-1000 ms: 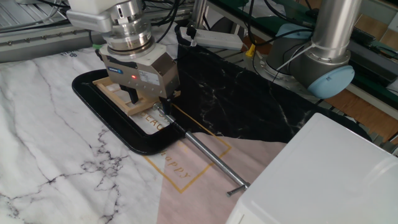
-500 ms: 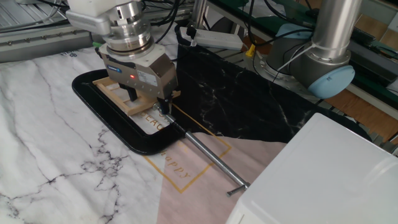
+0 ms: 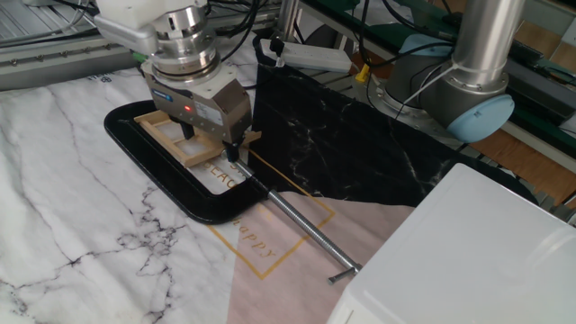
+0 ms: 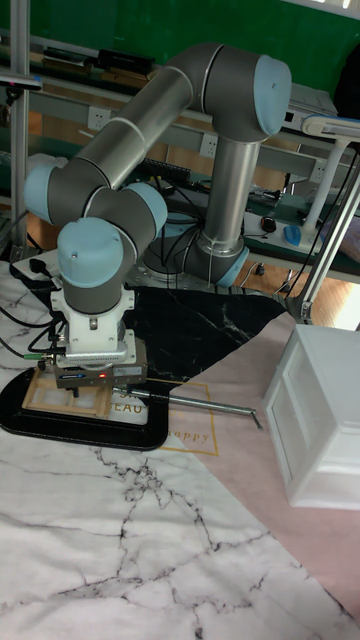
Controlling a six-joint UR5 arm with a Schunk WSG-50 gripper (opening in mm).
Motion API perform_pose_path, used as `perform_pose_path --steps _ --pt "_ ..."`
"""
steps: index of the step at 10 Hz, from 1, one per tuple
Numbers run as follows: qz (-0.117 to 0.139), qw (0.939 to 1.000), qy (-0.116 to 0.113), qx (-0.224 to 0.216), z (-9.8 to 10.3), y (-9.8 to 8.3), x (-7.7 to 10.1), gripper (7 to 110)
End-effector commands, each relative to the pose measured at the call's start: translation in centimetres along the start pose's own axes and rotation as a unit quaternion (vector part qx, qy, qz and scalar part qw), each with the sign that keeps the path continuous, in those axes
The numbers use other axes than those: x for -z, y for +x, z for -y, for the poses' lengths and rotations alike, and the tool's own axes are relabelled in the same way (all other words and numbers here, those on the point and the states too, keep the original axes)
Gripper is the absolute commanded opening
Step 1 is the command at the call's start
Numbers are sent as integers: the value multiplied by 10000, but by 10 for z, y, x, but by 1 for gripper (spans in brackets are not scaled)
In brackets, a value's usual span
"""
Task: Close a sliding window
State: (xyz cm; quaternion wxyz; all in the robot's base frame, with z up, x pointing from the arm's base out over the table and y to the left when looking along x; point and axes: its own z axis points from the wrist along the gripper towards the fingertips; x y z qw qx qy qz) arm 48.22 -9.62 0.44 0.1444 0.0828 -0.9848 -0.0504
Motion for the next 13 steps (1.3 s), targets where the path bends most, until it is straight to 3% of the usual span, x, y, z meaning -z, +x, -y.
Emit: perform_pose_path --steps 1,2,4,5,6,7,9,10,13 --pt "-1 9999 -11 -118 0 -1 1 88" --pt "27 9998 -148 -114 -7 -2 2 88" --pt "595 9976 -338 -36 -12 -31 6 88" --pt "801 9953 -499 -201 -19 -43 8 88" --pt "870 9940 -570 -327 -23 -47 9 107" --pt "821 9938 -614 -440 -25 -45 9 107" --pt "680 9956 -481 -428 -9 -33 7 107" --pt "635 9961 -412 -460 -4 -27 7 88" --pt "507 9967 -226 -600 -1 -20 7 88"
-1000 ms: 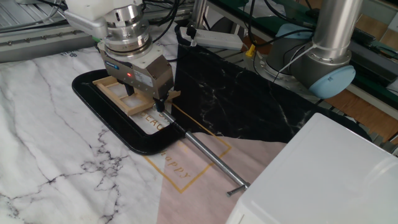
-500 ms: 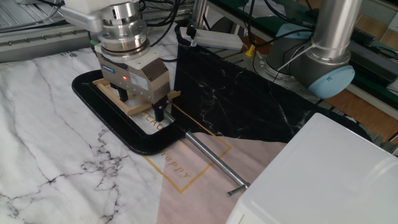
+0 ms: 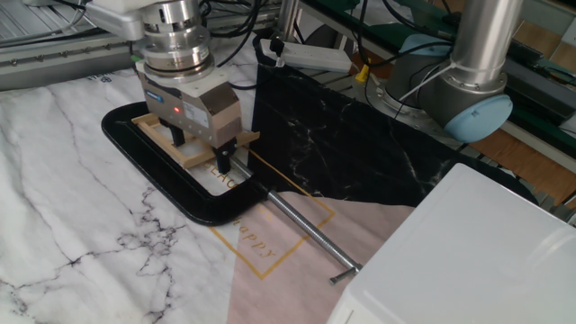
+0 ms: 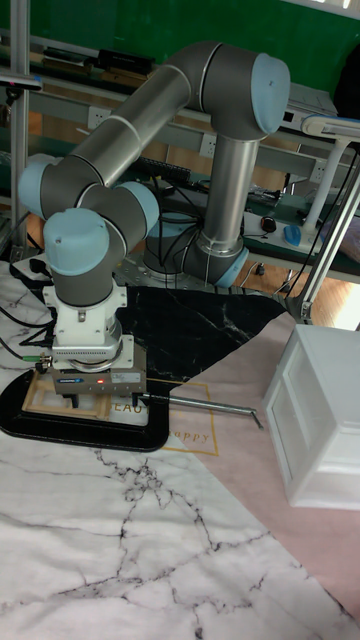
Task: Close a sliding window
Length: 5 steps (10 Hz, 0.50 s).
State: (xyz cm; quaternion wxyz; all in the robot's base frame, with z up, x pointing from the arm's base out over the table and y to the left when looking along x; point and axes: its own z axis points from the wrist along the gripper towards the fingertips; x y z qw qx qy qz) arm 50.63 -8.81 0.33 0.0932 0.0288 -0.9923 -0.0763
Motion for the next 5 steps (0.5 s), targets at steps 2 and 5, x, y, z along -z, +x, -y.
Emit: perform_pose_path --steps 2,5 --pt "-116 9997 189 -133 9 6 2 88" --pt "-117 9993 354 -105 17 4 2 88"
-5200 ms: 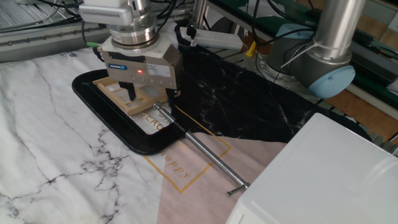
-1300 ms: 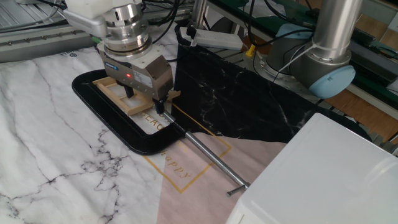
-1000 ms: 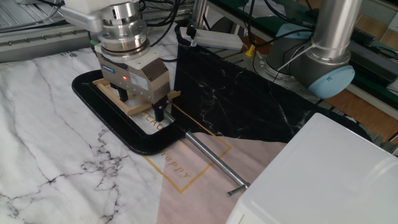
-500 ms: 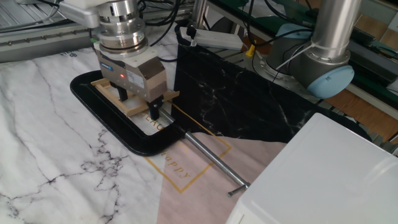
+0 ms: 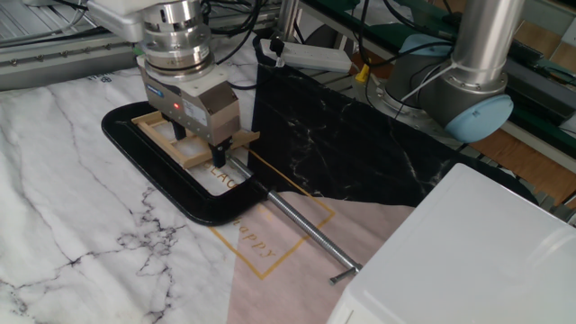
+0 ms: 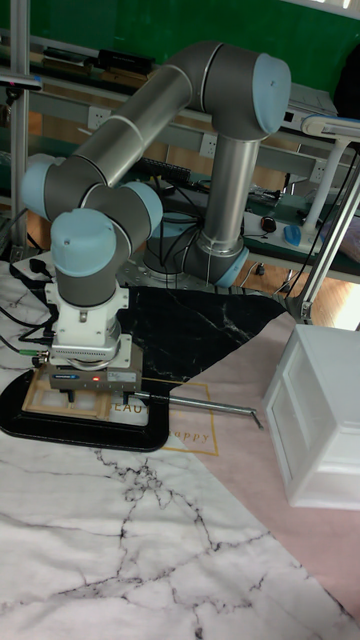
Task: Close a sliding window
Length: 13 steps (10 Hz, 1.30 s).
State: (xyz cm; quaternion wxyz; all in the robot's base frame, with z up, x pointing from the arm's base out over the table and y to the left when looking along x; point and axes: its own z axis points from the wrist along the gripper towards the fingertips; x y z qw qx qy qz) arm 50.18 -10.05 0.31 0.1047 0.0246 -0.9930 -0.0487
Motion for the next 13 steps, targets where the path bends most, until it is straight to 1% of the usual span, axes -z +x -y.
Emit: perform_pose_path --steps 1,3,5,8,10,11,13 --pt "0 9999 116 -44 7 -1 1 88" --pt "62 9999 -100 -58 -6 -4 3 88" --pt "97 9996 -257 -80 -16 -8 4 88" --pt "-11 9994 -305 -152 -16 -6 3 88" --pt "-204 9992 -291 -190 -12 3 1 88" --pt "-258 9991 -269 -210 -9 5 1 88" --pt "-243 9992 -247 -200 -8 3 0 88"
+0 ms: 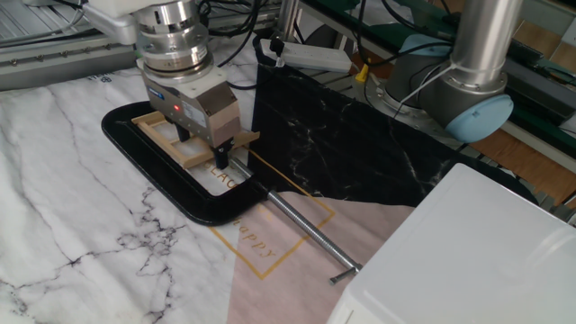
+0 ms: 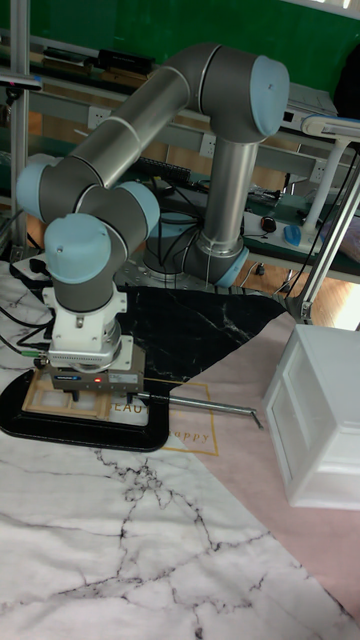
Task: Close a sliding window
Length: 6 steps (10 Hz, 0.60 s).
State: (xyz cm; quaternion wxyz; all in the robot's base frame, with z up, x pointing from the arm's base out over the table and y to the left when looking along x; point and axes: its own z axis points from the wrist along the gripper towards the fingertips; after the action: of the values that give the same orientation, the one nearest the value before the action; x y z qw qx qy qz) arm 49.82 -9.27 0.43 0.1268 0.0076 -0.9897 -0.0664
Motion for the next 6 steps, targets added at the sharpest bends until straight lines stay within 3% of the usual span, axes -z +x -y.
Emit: perform_pose_path --steps 1,4,6 --pt "-17 10000 -46 -39 0 -2 0 88" --pt "60 9999 -114 -7 -3 -7 -1 88" --pt "21 10000 50 13 6 -7 -1 88"
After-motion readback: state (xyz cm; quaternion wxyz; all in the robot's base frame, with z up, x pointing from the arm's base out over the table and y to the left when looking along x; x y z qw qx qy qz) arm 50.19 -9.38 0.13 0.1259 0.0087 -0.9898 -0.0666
